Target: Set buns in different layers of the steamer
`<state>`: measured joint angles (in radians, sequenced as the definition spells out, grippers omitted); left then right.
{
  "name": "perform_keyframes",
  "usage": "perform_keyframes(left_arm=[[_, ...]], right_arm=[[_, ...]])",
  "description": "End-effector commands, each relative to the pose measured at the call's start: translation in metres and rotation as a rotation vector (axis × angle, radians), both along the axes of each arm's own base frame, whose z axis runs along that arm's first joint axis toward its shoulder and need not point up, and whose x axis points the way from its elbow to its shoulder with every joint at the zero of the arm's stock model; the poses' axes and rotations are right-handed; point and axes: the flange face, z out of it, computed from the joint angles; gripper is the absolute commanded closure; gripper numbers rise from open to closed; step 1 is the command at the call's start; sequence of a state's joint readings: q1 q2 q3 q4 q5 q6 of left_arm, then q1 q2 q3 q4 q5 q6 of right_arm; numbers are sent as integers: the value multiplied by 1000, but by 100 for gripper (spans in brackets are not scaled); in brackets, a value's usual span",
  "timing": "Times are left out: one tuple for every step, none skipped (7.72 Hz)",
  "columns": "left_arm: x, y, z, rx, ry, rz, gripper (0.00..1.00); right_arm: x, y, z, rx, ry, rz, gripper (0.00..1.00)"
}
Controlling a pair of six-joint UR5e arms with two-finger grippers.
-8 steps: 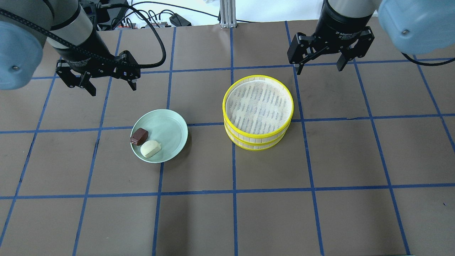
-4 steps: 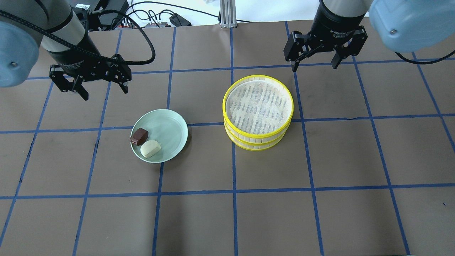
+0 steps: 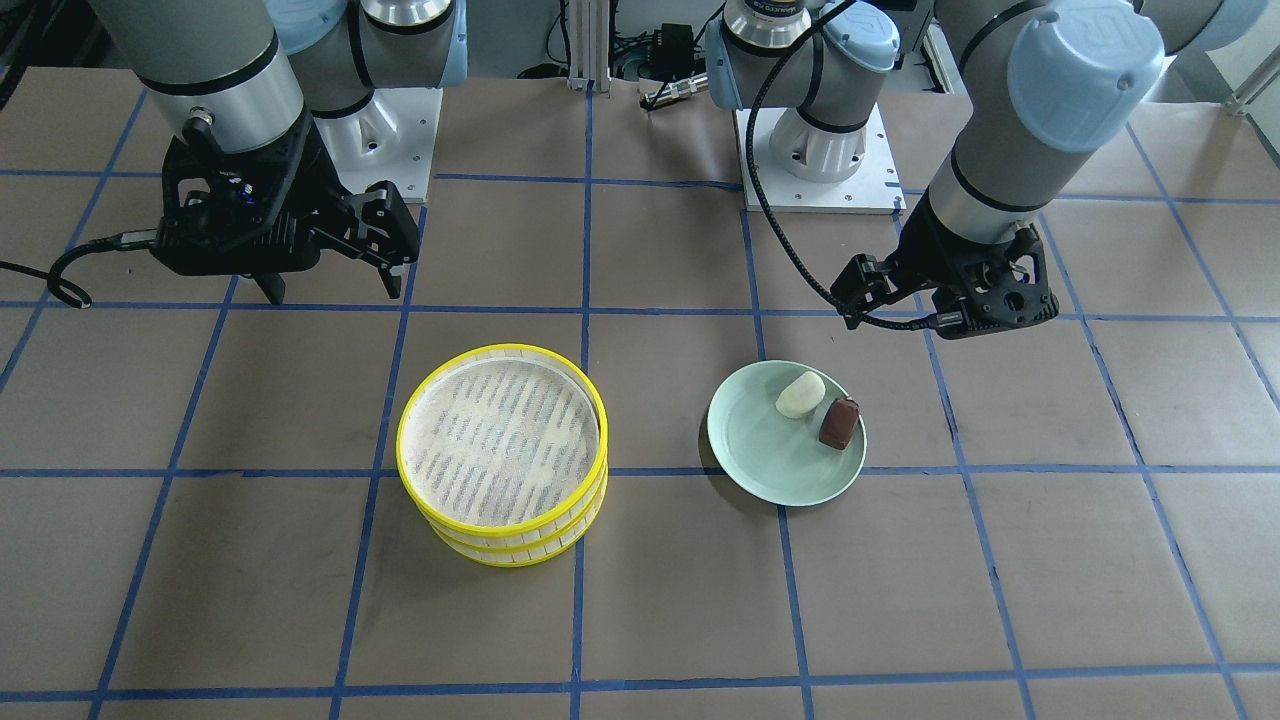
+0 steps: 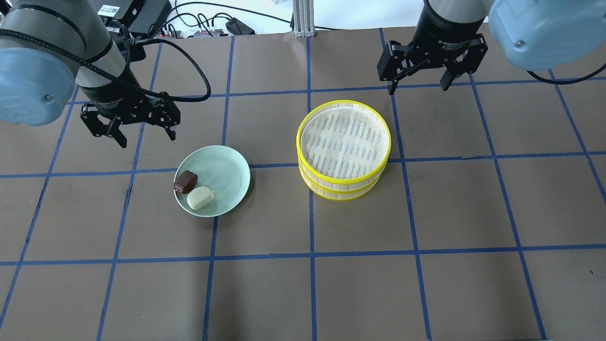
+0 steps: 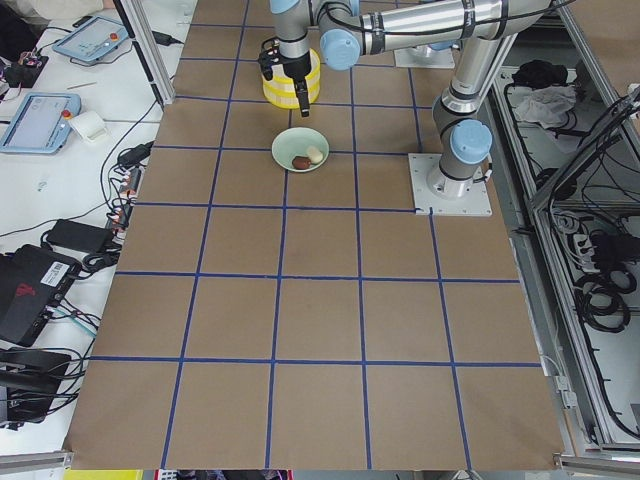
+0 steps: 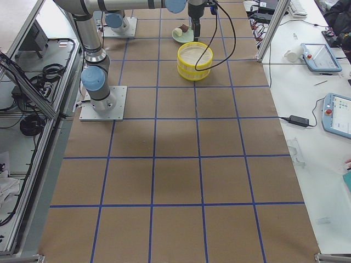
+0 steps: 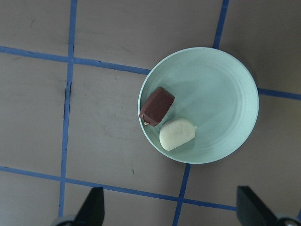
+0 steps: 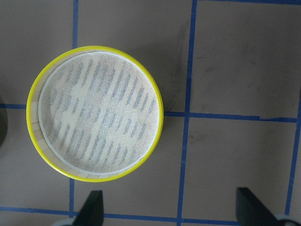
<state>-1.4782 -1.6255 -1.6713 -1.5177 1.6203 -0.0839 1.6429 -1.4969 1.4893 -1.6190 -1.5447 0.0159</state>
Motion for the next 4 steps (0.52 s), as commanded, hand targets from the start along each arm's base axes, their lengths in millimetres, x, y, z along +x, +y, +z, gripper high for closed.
perform_keyframes(left_arm=[[-3,-6,-26,44,23,-95,0],[-5,-4,-34,48,28,-119,0],[-9,2,-54,73,42,-195,0],[-16,9,-68,101,56,-283,0]], right_arm=[[-1,0,-3,6,8,3,0],[-1,2,-8,15,10,3,0],[-1,2,-8,15,12,3,0],[-1,2,-7,13,13,3,0]])
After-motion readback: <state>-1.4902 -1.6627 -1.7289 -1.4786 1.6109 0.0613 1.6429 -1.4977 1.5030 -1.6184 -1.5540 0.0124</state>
